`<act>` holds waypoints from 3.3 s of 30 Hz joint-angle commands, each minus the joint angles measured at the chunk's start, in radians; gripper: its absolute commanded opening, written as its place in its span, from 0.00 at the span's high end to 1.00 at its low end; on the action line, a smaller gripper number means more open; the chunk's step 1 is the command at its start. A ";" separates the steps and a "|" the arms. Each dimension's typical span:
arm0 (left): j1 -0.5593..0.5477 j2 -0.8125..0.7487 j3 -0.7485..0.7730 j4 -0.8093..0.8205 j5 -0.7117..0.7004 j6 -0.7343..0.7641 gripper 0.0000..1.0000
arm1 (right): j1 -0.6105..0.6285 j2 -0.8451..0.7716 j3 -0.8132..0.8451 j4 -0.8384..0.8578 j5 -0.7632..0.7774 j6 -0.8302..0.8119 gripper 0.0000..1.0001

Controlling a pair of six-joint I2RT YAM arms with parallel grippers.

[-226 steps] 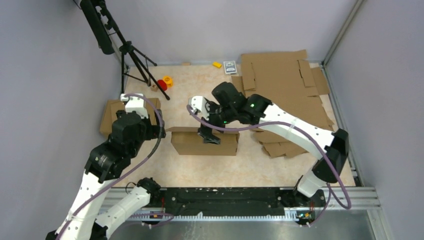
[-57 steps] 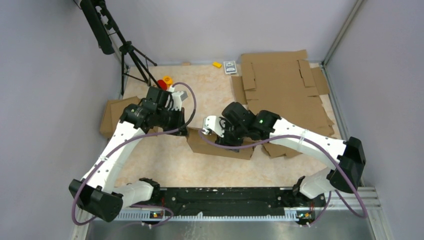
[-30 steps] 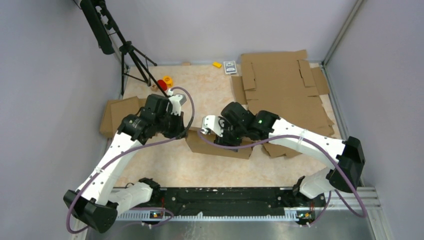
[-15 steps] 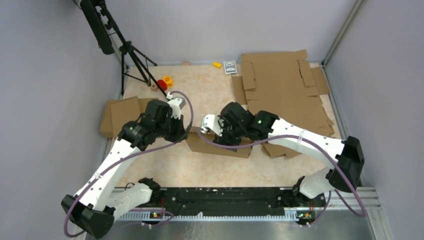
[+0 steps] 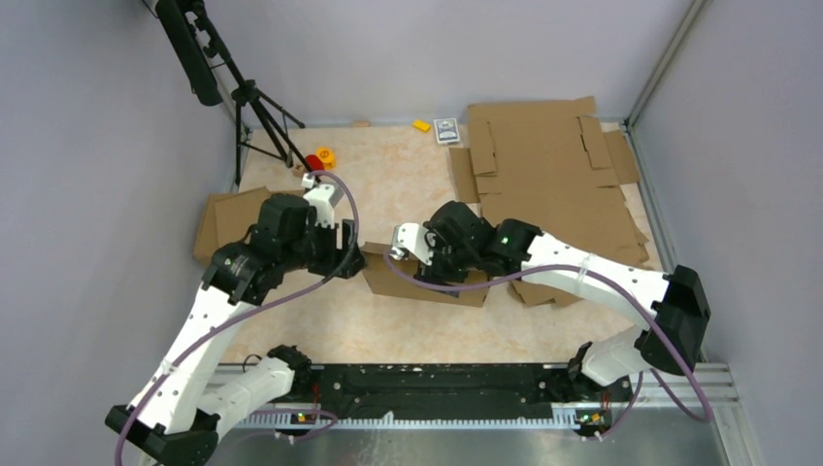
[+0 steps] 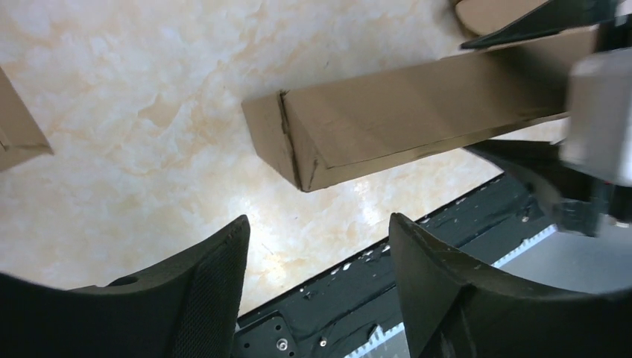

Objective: Fold the paper box

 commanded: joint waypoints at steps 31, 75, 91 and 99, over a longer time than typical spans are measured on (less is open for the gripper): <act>0.055 0.015 -0.244 0.222 0.089 -0.156 0.97 | 0.008 -0.039 -0.039 0.040 0.015 0.029 0.24; 0.055 0.044 -0.197 0.203 0.017 -0.076 0.94 | -0.283 -0.546 -0.128 0.105 0.073 0.977 1.00; 0.055 0.035 -0.211 0.204 0.048 -0.082 0.97 | -0.484 -0.629 -0.571 0.580 -0.428 1.315 1.00; 0.055 0.028 -0.259 0.224 0.066 -0.096 1.00 | -0.498 -0.701 -0.782 0.688 -0.410 1.370 1.00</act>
